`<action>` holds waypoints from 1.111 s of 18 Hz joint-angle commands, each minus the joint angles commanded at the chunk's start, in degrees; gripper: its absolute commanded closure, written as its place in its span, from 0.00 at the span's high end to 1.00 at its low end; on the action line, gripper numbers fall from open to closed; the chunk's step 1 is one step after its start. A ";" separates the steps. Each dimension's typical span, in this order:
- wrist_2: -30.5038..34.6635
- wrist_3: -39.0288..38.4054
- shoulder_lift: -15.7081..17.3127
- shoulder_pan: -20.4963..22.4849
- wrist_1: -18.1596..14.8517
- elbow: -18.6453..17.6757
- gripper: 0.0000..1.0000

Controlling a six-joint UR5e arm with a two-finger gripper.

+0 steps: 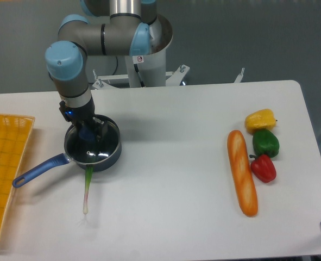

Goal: Close the pot lid
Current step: 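Press and settle the lid on the saucepan, then open the gripper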

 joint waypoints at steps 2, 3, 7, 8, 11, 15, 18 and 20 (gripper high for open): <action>0.00 0.09 0.00 0.00 0.00 0.00 0.65; -0.09 0.09 0.09 0.00 0.00 0.00 0.70; 0.00 0.09 0.09 0.00 0.00 0.09 0.86; 0.00 0.09 0.09 0.00 0.00 0.09 0.90; 0.00 0.00 0.18 0.09 0.00 0.17 0.98; 0.00 0.00 0.35 0.09 0.00 0.26 1.00; -0.09 0.17 0.44 0.18 -0.17 0.88 1.00; 0.09 0.44 0.35 0.18 -0.44 2.45 1.00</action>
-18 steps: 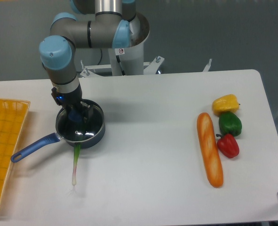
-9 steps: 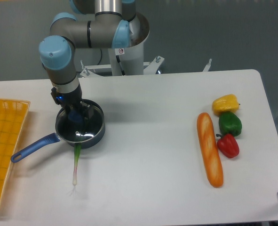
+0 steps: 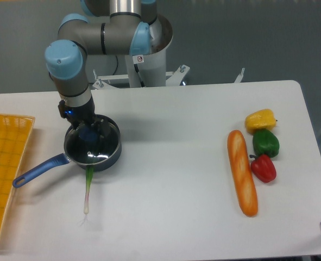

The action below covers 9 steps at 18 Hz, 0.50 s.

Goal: Close the pot lid
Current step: 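Press and settle the lid on the saucepan, then open the gripper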

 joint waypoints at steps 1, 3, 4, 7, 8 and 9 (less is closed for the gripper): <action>0.17 0.00 -0.09 0.09 -0.17 1.23 1.00; 0.79 0.00 -0.09 0.44 -0.70 2.73 1.00; 0.88 0.00 -0.09 0.53 -0.70 3.08 1.00; 0.88 0.09 0.09 1.75 -1.49 3.44 1.00; 0.88 0.18 0.26 2.02 -1.84 3.61 1.00; 0.88 0.26 0.26 2.54 -2.11 3.96 1.00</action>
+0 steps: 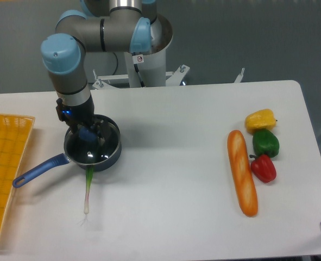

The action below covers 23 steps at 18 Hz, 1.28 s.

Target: Close the pot lid

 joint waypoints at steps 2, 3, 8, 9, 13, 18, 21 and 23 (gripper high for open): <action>-0.09 1.40 -0.09 1.58 -0.35 0.62 1.00; 0.00 1.84 -0.09 1.94 -0.62 0.88 1.00; -0.18 9.82 0.09 6.85 -4.38 2.28 1.00; -0.18 12.72 0.17 8.51 -6.14 2.90 1.00; -0.18 18.36 0.53 13.18 -9.67 4.92 1.00; -0.26 26.61 1.84 19.24 -12.12 5.45 1.00; -0.18 33.46 2.99 23.11 -14.58 5.54 1.00; -0.18 37.60 3.42 25.39 -15.82 5.54 1.00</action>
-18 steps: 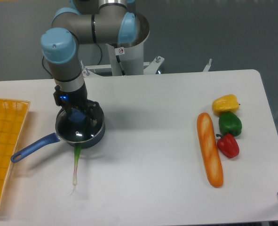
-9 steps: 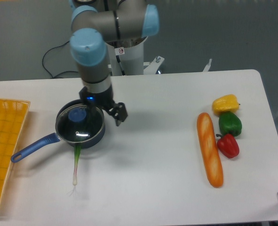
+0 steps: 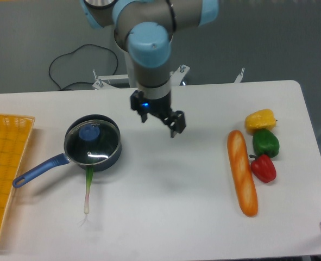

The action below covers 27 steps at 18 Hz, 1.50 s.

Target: Close the pot lid

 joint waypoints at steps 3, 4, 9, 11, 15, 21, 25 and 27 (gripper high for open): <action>0.00 6.85 0.27 3.08 -1.93 0.00 1.00; 0.00 8.96 0.62 4.22 -2.29 0.00 1.00; -0.44 15.91 0.71 9.67 -3.08 0.00 1.00; -0.44 19.43 0.79 11.95 -3.61 0.00 1.00; 0.00 24.28 0.44 15.21 -3.87 0.52 1.00; 0.09 25.25 -2.01 16.89 -8.87 5.17 1.00; -0.09 25.25 -3.68 16.80 -8.62 6.85 1.00; -0.09 25.25 -4.30 17.06 -8.62 8.26 1.00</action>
